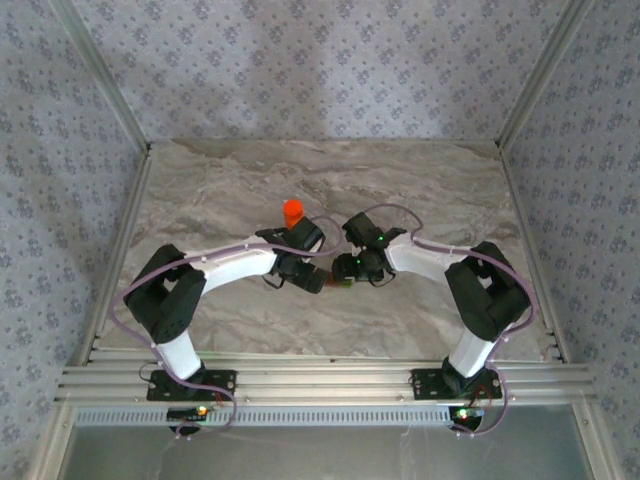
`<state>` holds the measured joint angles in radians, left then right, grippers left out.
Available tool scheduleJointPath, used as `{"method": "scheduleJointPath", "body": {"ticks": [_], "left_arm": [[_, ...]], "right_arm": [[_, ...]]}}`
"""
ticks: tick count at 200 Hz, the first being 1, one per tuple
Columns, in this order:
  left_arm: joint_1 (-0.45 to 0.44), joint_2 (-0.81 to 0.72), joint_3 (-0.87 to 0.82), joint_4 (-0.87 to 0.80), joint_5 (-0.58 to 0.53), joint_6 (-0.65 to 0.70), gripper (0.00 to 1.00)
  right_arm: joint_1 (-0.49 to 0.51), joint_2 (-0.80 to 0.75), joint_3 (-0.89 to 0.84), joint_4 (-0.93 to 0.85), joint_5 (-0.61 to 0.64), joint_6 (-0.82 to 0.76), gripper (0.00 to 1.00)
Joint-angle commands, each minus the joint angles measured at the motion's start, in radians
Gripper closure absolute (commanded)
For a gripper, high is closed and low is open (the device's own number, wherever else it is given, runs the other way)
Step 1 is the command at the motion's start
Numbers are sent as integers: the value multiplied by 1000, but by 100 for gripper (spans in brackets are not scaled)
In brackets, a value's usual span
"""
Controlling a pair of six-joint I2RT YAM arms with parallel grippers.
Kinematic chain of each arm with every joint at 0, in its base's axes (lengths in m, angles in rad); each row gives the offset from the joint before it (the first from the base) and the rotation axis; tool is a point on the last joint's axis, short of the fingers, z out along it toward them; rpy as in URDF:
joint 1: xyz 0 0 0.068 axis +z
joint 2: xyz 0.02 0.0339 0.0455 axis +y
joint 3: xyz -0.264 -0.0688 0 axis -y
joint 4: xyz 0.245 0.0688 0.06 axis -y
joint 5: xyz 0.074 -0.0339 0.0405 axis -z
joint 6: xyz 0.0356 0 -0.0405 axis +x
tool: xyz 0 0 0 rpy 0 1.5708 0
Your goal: Sort the pills into containers
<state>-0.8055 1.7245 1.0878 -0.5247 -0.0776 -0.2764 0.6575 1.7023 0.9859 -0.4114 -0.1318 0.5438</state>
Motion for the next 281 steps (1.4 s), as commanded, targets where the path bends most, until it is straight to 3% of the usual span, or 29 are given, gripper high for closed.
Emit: {"method": "scheduleJointPath", "body": {"ticks": [1, 200, 281], "left_arm": [[12, 12, 39, -41, -34, 22, 7], [86, 99, 160, -63, -12, 69, 7], [113, -31, 236, -88, 58, 19, 6]], "right_arm": [[14, 33, -47, -64, 17, 10, 32], [34, 49, -53, -61, 21, 20, 33], [-24, -42, 82, -165, -5, -4, 29]]}}
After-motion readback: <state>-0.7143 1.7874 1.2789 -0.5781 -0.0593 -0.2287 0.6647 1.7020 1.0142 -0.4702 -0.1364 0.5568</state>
